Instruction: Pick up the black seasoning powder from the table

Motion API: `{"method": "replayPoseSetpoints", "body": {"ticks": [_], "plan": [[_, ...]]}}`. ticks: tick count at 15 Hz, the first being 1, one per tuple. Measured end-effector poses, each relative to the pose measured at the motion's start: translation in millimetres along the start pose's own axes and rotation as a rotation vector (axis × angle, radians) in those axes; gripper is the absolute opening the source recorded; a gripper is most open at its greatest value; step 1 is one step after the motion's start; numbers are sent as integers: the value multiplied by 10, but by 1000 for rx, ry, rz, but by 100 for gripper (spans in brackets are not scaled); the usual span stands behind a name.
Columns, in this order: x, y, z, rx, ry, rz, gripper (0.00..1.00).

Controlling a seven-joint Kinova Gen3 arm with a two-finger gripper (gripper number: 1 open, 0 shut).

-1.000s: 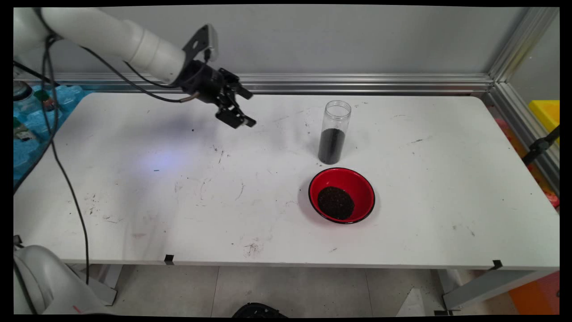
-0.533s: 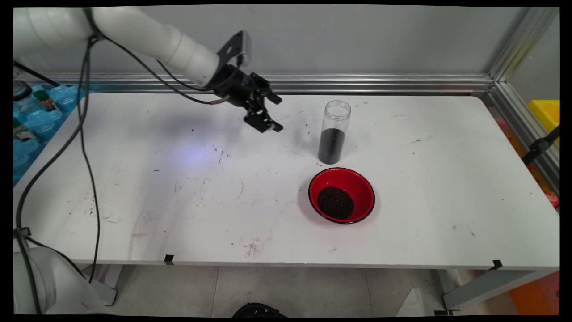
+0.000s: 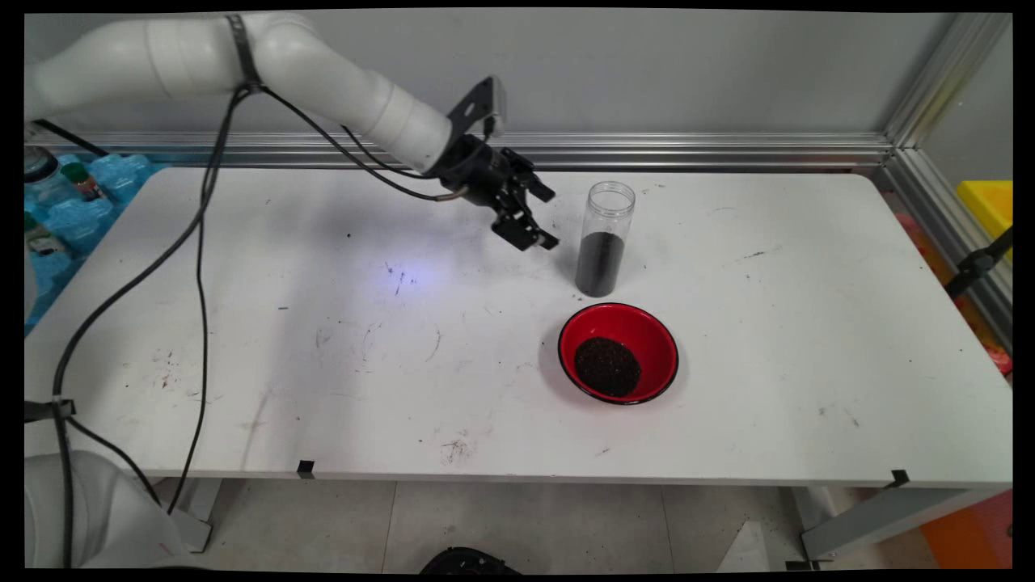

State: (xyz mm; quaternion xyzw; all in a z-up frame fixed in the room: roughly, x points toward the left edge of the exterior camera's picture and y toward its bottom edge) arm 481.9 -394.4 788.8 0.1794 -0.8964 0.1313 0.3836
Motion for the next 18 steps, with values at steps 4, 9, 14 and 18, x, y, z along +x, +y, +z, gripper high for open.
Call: {"method": "replayPoseSetpoints", "body": {"ticks": [4,9,14,18], "plan": [[31,-15,274,-41,22,5,100],[50,-49,562,-86,41,12,100],[42,-84,769,-119,48,12,100],[28,-124,894,-138,51,18,100]]}}
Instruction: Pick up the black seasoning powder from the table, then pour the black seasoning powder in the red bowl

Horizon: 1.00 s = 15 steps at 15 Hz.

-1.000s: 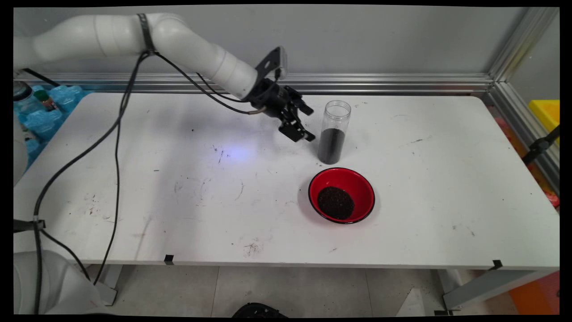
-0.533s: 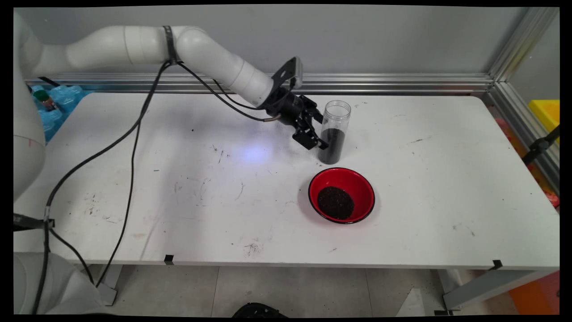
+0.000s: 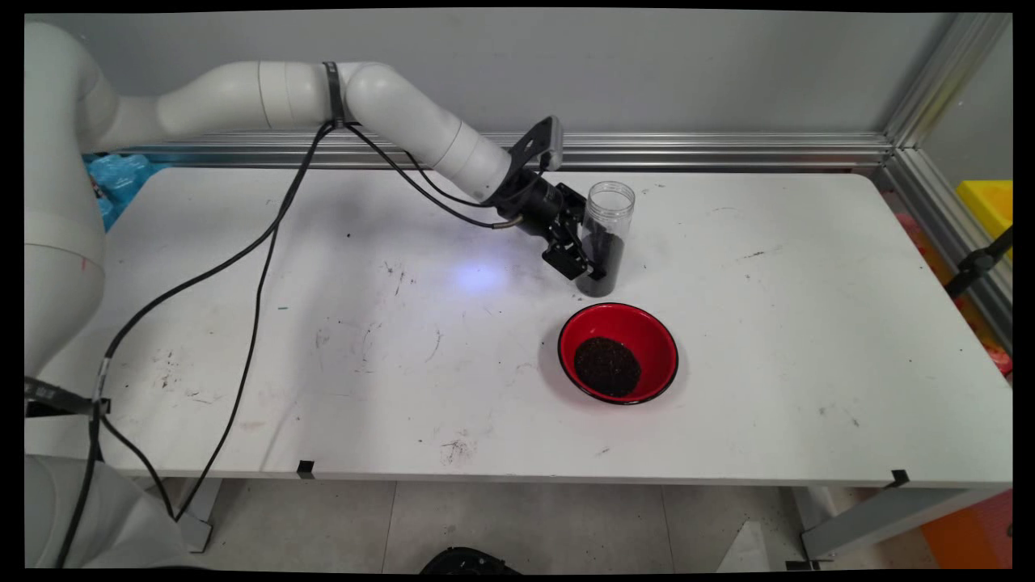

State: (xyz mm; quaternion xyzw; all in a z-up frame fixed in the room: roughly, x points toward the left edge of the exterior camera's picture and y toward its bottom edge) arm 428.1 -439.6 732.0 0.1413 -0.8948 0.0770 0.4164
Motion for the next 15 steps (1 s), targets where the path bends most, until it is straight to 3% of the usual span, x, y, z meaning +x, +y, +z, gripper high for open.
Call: {"method": "replayPoseSetpoints", "body": {"ticks": [1,2,9,15], "plan": [[-5,-11,17,-3,1,0,100],[-11,-21,34,-8,2,1,0],[-64,-62,58,-29,4,-3,0],[59,-63,-80,-25,42,32,0]]}}
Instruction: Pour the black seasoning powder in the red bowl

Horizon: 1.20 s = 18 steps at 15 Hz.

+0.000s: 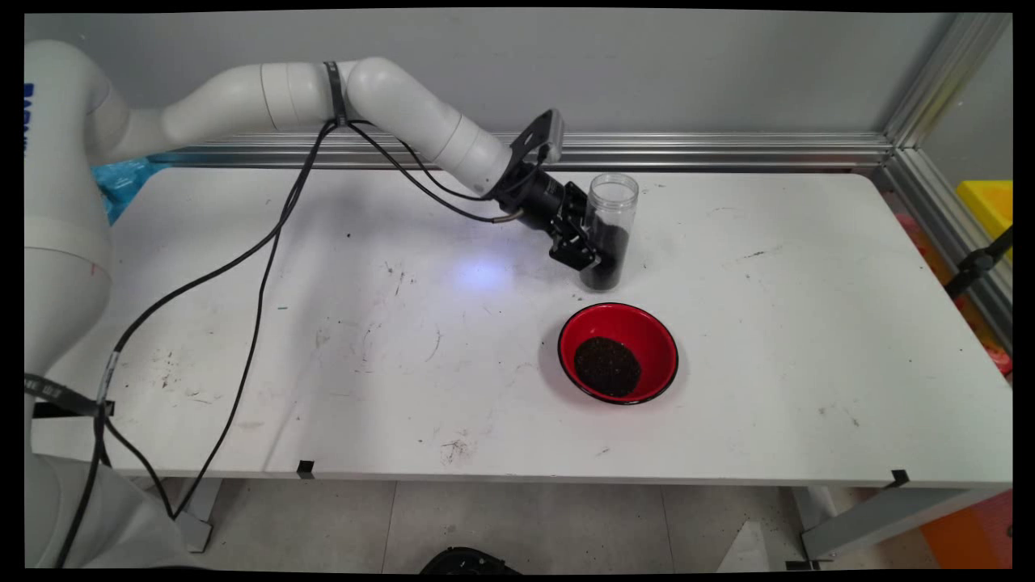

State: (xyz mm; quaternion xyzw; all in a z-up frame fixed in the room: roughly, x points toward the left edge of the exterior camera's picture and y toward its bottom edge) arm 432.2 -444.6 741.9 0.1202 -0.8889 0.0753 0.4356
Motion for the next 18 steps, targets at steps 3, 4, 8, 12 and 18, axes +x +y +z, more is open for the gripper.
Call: {"method": "replayPoseSetpoints", "body": {"ticks": [3,4,8,12,18], "plan": [[130,46,-154,28,23,53,0],[163,72,-192,35,25,72,0],[284,230,-304,55,22,177,0],[395,422,-324,68,21,309,0],[475,666,-207,72,1,542,0]]}}
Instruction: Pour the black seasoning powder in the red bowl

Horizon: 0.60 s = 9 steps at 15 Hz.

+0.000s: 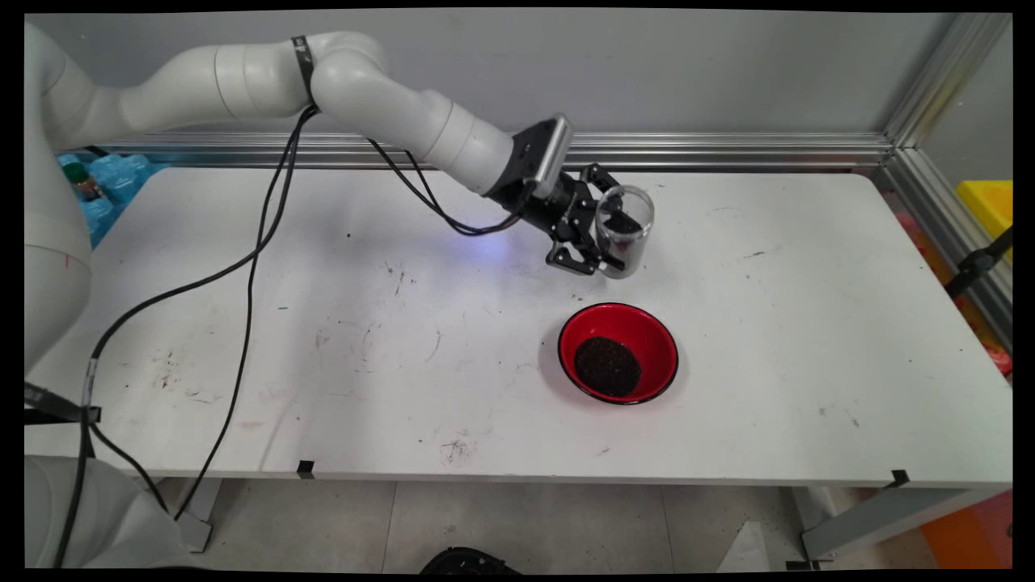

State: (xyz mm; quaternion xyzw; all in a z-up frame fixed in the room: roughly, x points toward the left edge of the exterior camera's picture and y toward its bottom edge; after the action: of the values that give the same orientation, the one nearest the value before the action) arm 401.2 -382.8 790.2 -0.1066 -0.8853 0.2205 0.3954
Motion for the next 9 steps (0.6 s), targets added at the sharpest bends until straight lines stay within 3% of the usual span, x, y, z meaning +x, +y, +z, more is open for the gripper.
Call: {"method": "replayPoseSetpoints", "body": {"ticks": [9], "plan": [[94,173,167,0,-49,285,0]]}}
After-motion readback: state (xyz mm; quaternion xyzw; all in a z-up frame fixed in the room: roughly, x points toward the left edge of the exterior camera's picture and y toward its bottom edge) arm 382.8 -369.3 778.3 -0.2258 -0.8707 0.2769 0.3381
